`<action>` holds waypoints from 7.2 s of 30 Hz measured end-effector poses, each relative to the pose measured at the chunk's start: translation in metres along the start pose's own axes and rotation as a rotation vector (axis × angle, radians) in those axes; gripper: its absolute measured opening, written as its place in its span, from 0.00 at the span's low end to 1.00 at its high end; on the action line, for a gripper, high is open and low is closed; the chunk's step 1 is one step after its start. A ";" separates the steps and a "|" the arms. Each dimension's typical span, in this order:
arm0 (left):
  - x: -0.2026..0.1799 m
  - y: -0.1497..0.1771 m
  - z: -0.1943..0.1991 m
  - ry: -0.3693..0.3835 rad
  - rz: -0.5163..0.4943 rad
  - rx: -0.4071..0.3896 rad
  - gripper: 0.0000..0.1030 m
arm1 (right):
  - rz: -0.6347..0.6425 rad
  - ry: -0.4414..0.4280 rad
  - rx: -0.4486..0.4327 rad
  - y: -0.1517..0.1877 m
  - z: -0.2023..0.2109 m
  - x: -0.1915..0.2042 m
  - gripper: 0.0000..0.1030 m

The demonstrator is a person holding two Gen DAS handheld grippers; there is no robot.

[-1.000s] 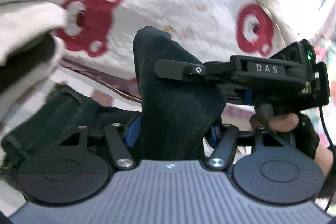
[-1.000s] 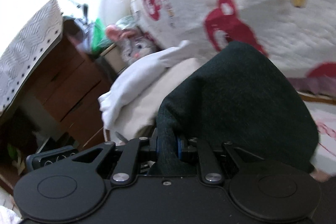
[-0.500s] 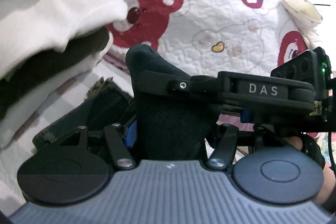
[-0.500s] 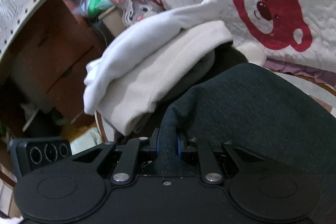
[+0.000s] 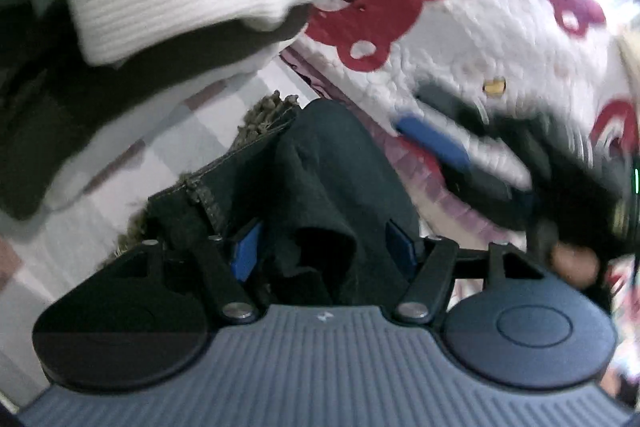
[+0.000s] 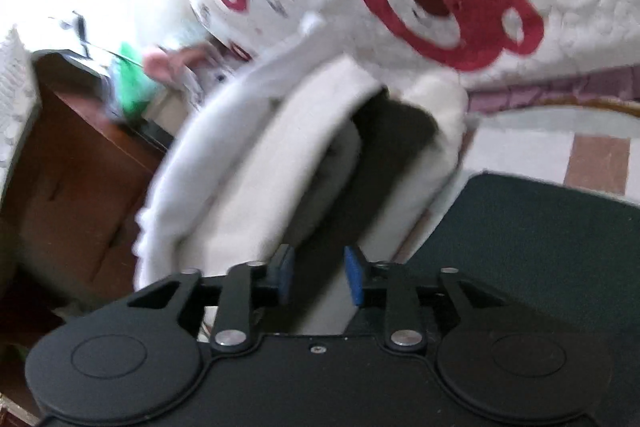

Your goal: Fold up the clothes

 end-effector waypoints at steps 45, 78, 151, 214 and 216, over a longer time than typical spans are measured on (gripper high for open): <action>-0.028 -0.010 0.011 -0.311 -0.401 -0.219 0.29 | 0.370 0.276 0.244 0.113 0.072 -0.023 0.47; 0.019 0.004 0.027 -0.404 -0.224 0.006 0.63 | -0.008 0.255 0.077 0.079 0.147 -0.076 0.55; 0.040 0.019 -0.049 -0.021 0.140 -0.004 0.25 | -0.329 0.142 -0.114 0.046 0.104 -0.170 0.70; 0.031 -0.302 0.165 -0.450 -0.216 -0.500 0.25 | -0.069 -0.330 -0.112 -0.123 -0.135 0.099 0.43; 0.038 -0.299 0.158 -0.404 -0.212 -0.520 0.25 | -0.026 -0.281 -0.086 -0.112 -0.139 0.078 0.43</action>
Point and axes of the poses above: each gripper's, at about its wrist camera, not at the fingertips, and z roughly against the way its jaws point, x to its left, y to its underside, the point moved 7 cm from there along -z, roughly the way its jaws point, and after that the axes turned 9 degrees about -y, right-handed, at the moved point
